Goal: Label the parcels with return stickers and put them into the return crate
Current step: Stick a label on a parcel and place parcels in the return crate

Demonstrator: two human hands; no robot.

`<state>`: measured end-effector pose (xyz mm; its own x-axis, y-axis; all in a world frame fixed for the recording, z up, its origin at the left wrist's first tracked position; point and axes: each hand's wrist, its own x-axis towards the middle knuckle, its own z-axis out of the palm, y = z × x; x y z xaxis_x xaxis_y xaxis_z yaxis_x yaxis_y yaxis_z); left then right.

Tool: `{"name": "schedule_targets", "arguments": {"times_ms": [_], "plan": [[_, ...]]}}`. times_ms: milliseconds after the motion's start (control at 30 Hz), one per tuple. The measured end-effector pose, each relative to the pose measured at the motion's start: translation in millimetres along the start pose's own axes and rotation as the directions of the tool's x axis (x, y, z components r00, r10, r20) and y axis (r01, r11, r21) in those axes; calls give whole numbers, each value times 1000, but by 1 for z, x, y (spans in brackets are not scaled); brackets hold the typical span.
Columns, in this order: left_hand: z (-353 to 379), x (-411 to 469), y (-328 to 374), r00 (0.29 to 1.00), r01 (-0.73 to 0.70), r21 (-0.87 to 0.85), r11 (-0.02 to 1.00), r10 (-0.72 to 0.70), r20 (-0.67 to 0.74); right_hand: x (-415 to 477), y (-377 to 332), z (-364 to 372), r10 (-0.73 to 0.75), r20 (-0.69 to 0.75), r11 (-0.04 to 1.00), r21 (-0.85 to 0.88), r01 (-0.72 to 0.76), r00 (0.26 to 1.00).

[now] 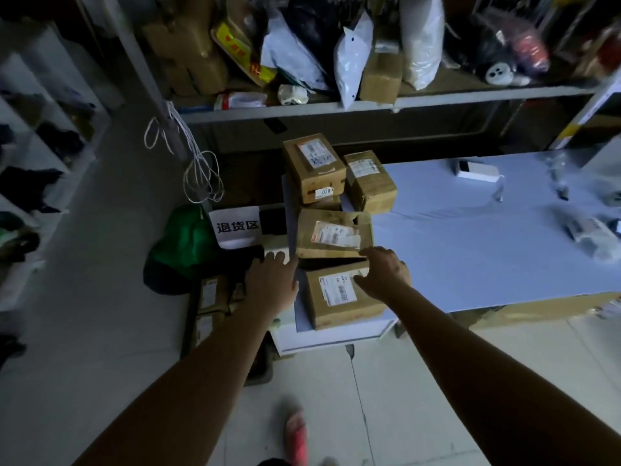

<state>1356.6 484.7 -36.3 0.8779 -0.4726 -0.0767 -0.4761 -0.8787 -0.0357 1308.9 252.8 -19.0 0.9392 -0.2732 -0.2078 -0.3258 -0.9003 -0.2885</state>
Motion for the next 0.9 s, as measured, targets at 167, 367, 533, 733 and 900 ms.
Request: {"name": "schedule_targets", "arguments": {"times_ms": [167,367,533,733,900], "plan": [[52,3,30,952,284,-430,857,-196,236,6,37,40,177,88,957,215,-192,980],[79,4,67,896,444,-723,530,-269,353,15,63,68,269,196,847,418,-328,943],[70,17,95,942,335,-716,612,-226,247,18,102,58,345,169,802,457,-384,923],[56,53,176,960,278,-728,627,-179,213,25,188,26,364,131,763,525,-376,922],[37,102,288,968,249,-752,610,-154,196,37,298,-22,358,80,764,547,-341,930]]}}
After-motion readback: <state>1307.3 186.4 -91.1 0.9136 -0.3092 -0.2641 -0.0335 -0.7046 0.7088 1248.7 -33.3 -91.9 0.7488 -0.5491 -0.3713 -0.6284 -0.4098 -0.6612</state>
